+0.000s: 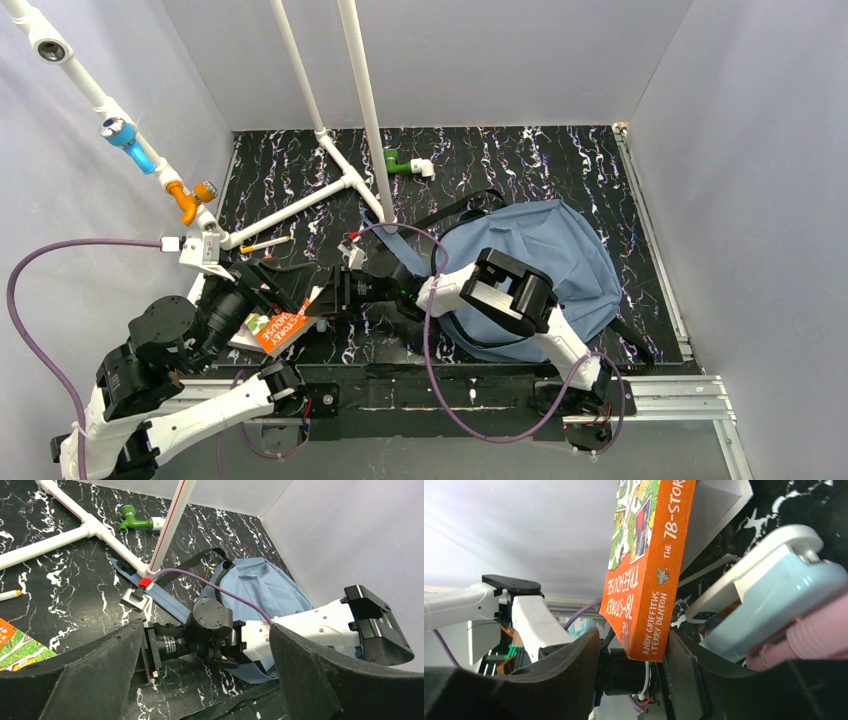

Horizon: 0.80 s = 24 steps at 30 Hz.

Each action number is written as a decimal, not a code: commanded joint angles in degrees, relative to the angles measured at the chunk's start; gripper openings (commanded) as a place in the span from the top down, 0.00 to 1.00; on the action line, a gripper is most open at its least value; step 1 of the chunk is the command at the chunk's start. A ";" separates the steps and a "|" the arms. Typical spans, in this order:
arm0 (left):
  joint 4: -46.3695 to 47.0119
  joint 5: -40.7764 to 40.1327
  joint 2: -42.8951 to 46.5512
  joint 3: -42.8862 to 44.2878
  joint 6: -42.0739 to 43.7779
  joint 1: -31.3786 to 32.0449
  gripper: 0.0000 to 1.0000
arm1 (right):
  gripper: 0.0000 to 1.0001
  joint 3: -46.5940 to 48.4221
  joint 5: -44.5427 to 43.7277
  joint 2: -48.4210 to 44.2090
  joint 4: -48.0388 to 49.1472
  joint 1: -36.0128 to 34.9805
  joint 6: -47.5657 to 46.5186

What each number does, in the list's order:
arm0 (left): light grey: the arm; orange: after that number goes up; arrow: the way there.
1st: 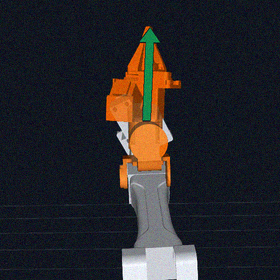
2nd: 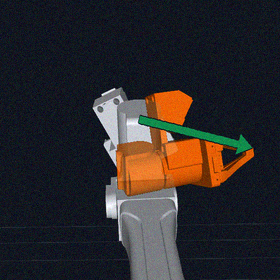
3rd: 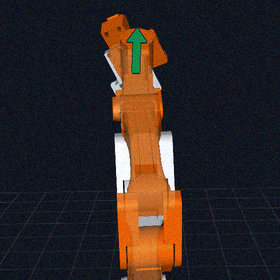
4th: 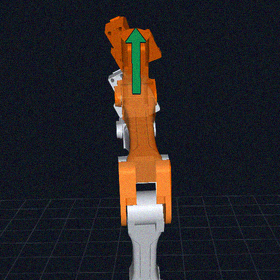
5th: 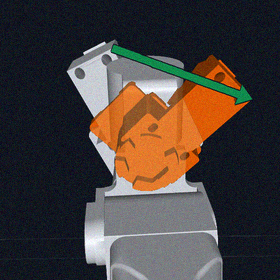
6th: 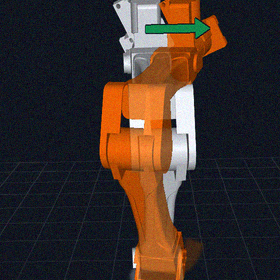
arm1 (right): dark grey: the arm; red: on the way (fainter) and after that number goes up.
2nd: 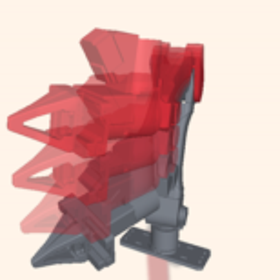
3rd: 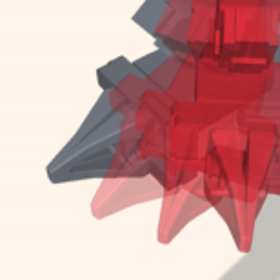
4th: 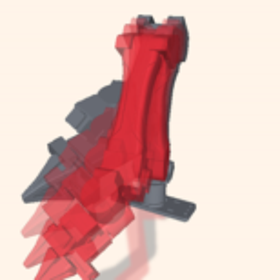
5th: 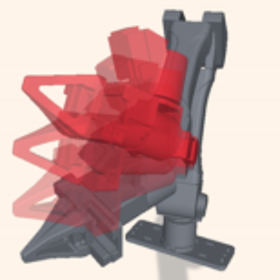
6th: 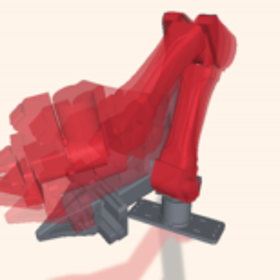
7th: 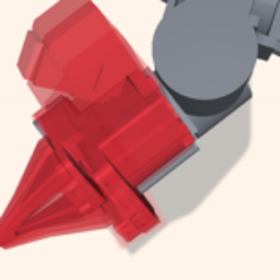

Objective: Pack the student bag
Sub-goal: Pick up the book at the corner of the board.

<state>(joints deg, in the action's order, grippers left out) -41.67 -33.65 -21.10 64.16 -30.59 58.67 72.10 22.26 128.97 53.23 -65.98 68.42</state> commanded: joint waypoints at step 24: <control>-0.53 -2.05 0.23 0.15 1.48 -0.05 0.02 | 0.73 13.76 3.94 10.89 0.44 -0.20 4.72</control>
<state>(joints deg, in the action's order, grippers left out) -41.74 -34.52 -20.29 64.16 -29.17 58.67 84.25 26.11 138.65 51.16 -66.00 71.68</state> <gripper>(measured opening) 0.981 0.382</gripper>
